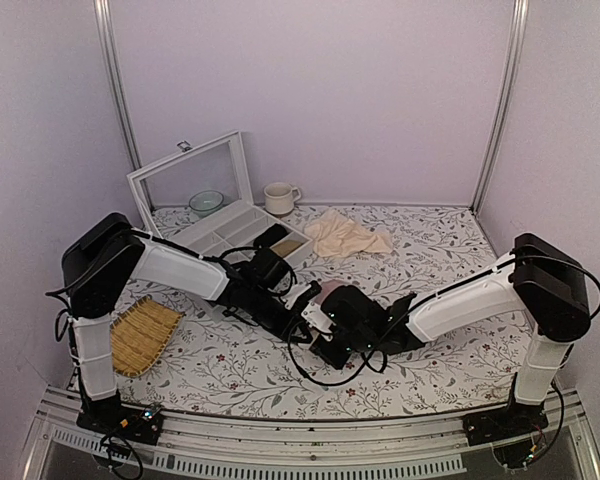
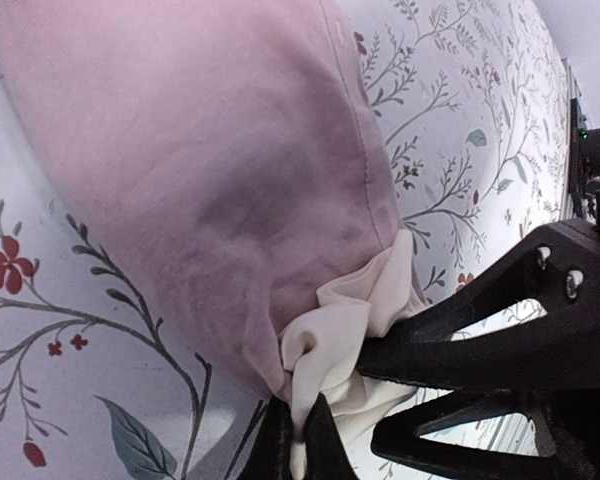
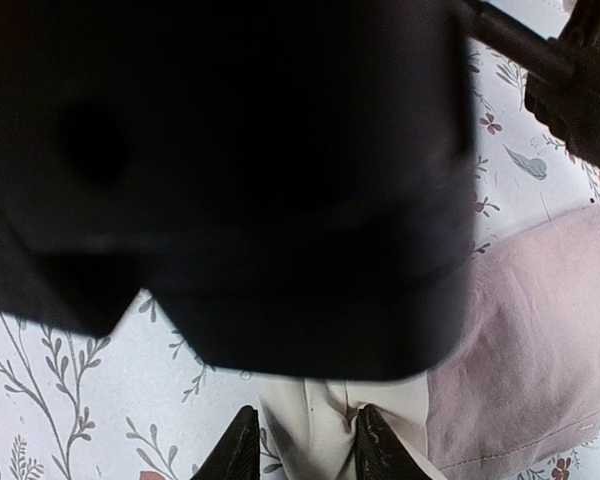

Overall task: Roll the underwear
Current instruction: Roll the underwear at the center of the board.

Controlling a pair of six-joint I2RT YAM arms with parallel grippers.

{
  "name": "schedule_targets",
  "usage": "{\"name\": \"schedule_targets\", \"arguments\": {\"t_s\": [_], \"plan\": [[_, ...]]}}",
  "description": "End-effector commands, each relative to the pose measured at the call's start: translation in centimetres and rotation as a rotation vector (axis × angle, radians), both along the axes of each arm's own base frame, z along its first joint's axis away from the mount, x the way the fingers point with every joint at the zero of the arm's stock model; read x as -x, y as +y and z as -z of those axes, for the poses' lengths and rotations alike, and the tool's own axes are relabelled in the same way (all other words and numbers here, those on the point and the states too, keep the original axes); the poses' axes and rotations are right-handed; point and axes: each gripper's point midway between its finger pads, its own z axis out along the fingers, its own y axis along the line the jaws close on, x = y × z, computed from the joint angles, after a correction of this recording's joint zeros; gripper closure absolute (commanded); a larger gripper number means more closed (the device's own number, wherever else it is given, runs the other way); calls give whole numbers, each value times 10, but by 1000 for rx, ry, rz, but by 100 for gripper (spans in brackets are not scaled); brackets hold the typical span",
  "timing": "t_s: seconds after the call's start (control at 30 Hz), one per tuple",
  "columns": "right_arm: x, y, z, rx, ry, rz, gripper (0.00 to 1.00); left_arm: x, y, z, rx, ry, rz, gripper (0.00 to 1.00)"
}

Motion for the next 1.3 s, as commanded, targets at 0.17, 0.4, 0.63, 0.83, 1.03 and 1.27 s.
{"name": "schedule_targets", "arguments": {"t_s": [0.17,0.4,0.63,0.83,1.03,1.27], "plan": [[29,-52,70,216,149,63,68,18,13,27,-96,51,21,100],[31,-66,77,232,159,111,65,18,14,27,-100,50,23,100],[27,-62,78,201,147,132,65,19,15,27,-98,49,28,100],[23,-57,77,168,136,142,66,20,15,26,-98,51,30,100],[22,-60,80,170,120,143,69,19,15,24,-99,51,29,100],[25,-63,84,179,129,142,88,19,14,24,-99,57,26,100]]}}
